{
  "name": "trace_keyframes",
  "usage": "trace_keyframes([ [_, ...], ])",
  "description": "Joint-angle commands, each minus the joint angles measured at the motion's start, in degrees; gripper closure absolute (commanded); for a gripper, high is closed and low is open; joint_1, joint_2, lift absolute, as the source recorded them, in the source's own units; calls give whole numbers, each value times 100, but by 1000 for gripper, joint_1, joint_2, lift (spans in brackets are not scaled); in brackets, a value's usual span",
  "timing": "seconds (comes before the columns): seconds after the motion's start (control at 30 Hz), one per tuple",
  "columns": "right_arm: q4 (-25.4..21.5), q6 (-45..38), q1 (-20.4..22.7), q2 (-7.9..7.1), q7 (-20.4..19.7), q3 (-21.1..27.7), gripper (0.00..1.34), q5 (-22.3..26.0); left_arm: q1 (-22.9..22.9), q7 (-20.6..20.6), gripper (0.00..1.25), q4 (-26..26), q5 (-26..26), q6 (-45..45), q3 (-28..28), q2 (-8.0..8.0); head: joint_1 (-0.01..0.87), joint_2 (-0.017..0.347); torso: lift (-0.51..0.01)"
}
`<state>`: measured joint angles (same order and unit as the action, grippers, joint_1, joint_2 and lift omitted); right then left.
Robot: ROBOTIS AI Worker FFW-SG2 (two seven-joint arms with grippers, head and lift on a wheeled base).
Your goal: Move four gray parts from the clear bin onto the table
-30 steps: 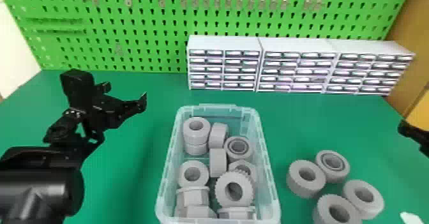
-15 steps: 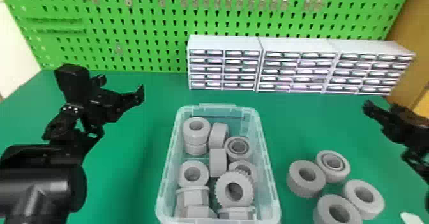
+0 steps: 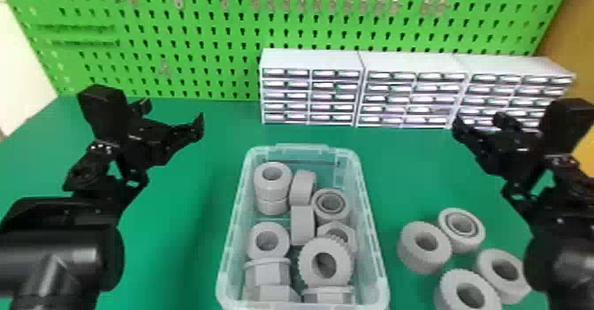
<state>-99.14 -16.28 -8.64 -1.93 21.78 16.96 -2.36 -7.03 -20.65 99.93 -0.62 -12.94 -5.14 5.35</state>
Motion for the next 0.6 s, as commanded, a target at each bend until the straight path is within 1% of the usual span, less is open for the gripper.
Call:
trace_keyframes([
  [0.0, 0, 28, 3, -18, 1, -114, 472, -81, -9, 0, 122, 0, -17, 2, 13, 1, 678, 34, -50],
  [0.3, -9, 20, 3, -71, 1, -35, 470, -81, 0, 0, 122, 0, -8, 11, 13, 1, 678, 34, -50],
  [0.57, -167, -200, 47, -141, 1, 150, 470, -221, 0, 0, 122, 0, 9, 11, 4, 1, 678, 34, -50],
])
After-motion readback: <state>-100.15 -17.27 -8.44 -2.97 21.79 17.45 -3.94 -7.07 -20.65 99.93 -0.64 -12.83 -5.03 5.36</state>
